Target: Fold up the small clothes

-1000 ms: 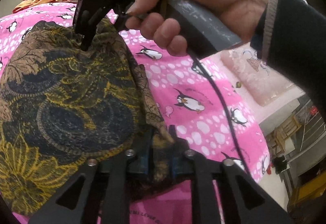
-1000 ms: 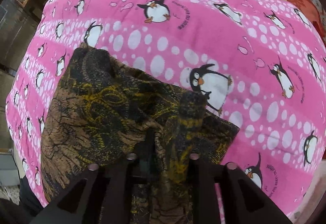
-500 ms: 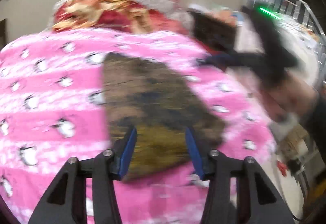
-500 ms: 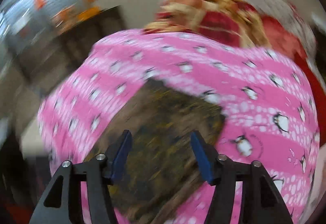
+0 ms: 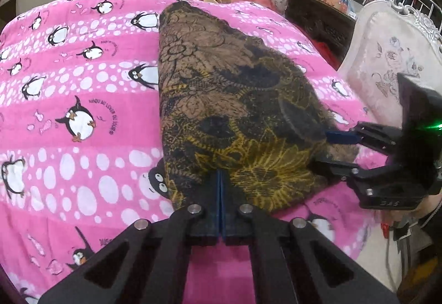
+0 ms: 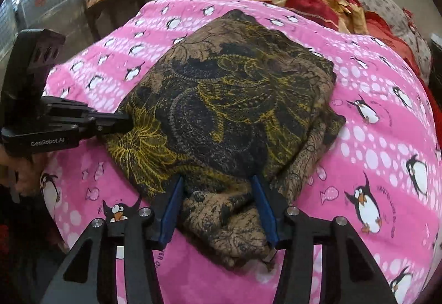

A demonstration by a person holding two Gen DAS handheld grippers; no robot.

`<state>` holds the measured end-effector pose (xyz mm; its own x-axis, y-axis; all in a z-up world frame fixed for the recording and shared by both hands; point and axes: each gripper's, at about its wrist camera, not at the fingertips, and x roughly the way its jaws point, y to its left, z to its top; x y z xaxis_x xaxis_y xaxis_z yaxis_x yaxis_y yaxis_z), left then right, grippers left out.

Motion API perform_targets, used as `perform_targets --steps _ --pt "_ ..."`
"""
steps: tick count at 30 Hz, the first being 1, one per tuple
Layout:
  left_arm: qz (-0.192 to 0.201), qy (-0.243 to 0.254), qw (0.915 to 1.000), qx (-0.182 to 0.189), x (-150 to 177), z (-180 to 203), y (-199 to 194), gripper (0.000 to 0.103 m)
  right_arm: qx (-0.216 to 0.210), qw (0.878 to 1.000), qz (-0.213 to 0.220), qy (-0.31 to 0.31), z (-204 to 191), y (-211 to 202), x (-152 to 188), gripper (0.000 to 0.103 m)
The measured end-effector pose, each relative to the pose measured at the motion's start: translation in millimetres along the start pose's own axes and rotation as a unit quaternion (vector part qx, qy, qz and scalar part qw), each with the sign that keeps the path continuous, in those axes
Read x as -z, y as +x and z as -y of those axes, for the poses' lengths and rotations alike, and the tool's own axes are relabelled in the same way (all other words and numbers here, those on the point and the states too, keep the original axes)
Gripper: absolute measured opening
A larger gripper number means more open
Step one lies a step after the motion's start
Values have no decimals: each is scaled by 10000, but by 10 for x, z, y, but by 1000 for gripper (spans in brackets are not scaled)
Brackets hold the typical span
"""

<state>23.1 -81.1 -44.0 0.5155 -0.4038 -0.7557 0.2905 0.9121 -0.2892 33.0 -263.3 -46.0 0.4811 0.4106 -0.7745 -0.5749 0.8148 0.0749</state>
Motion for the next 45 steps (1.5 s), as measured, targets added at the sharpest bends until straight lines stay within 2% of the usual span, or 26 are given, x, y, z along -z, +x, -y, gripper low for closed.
perform_targets --steps 2,4,5,7,9,11,14,17,19,20,21,22,25,32,35,37,38,39,40,41,42,44,45 --pt "163 -83 9997 147 -194 -8 -131 1 -82 9999 -132 71 2 -72 -121 54" --pt "420 -101 9990 137 -431 -44 -229 1 -54 9997 81 230 23 -238 -285 54" --pt "560 -119 9983 89 -648 -72 -239 1 65 9991 249 342 23 -294 -416 55" --pt "581 -121 9982 11 -956 -95 -132 1 423 9961 331 699 65 -325 -634 56" --pt "487 -279 9984 -53 -1336 -127 114 1 900 9872 120 1312 110 -177 -923 58" --pt "488 -299 9981 -242 -1604 -109 335 1 1157 9801 -44 1612 113 2 -1096 63" --pt "498 -467 9962 -542 -1923 -132 686 2 1472 9676 -186 2042 192 330 -1285 64" --pt "285 -764 9948 -603 -2026 -209 1013 5 1624 9604 -341 2237 391 640 -1313 71" --pt "93 -767 9940 -770 -1978 -265 1265 5 1630 9584 -493 2291 590 866 -1162 76" --pt "174 -718 9943 -766 -1951 -274 1324 5 1519 9607 -391 2289 656 880 -1085 77" --pt "303 -646 9943 -798 -1922 -251 1344 5 1352 9649 -54 2251 699 856 -982 77" --pt "397 -593 9941 -819 -1892 -241 1366 5 1272 9650 68 2293 718 830 -941 77" --pt "595 -570 9927 -879 -1819 -251 1424 5 1300 9652 175 2264 686 821 -915 78" --pt "598 -569 9913 -1028 -1903 -249 1553 5 1088 9663 299 2315 718 825 -915 84" --pt "597 -674 9921 -878 -1921 -279 1530 5 952 9669 349 2343 714 809 -924 86" --pt "372 -508 9945 -835 -2022 -252 1471 7 865 9664 402 2385 724 790 -902 87" --pt "240 -410 9958 -788 -2071 -247 1408 9 830 9664 426 2396 733 778 -885 87" --pt "104 -379 9970 -672 -2127 -263 1289 23 775 9658 490 2427 736 757 -861 87" --pt "84 -397 9979 -500 -2146 -290 1149 51 730 9650 546 2459 740 741 -844 87" --pt "169 -365 9983 -411 -2139 -314 968 68 700 9642 591 2487 747 728 -830 87" --pt "313 -291 9980 -468 -2105 -335 806 91 653 9626 665 2545 752 702 -803 87" --pt "766 43 9955 -565 -1932 -376 454 92 605 9608 727 2607 755 686 -790 87" --pt "746 127 9959 -489 -1829 -409 395 92 574 9597 722 2654 754 667 -785 87"
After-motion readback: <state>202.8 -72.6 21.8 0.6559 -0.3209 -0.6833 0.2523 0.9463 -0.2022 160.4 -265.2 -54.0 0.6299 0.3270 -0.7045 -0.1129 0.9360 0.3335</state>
